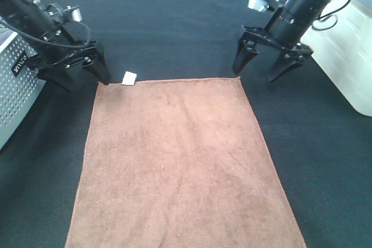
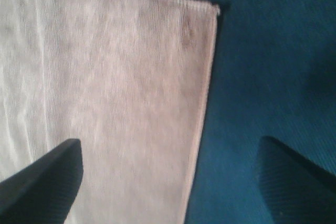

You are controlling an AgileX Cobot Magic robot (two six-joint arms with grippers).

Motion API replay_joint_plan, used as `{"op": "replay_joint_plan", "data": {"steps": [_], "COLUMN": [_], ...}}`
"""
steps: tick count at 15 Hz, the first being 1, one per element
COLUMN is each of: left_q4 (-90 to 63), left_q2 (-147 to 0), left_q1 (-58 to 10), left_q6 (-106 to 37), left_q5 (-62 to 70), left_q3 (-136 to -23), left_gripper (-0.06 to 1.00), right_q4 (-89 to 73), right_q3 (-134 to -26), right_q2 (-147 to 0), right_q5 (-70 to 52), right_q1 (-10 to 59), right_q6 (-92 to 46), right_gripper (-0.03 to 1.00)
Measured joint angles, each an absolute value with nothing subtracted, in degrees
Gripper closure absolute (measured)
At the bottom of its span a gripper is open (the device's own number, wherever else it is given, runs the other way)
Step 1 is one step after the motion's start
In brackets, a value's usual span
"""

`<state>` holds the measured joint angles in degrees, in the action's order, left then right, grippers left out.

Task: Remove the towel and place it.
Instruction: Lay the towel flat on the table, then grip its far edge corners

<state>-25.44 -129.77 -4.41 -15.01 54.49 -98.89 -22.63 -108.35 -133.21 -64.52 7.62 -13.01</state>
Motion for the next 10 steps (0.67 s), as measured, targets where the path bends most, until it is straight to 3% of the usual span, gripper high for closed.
{"op": "replay_joint_plan", "data": {"steps": [10], "left_q4": [-24.18], "left_q2": [-137.17], "left_q1": [-4.64], "left_q6": [-14.61], "left_q5": [53.57], "left_q3": [-104.56], "left_gripper": [0.11], "right_q4": [-27.85], "right_q3": [-109.43], "right_q2": [-140.89], "right_q5": [-53.92], "right_q1": [7.56], "right_q6": [-16.67], "right_gripper": [0.16]}}
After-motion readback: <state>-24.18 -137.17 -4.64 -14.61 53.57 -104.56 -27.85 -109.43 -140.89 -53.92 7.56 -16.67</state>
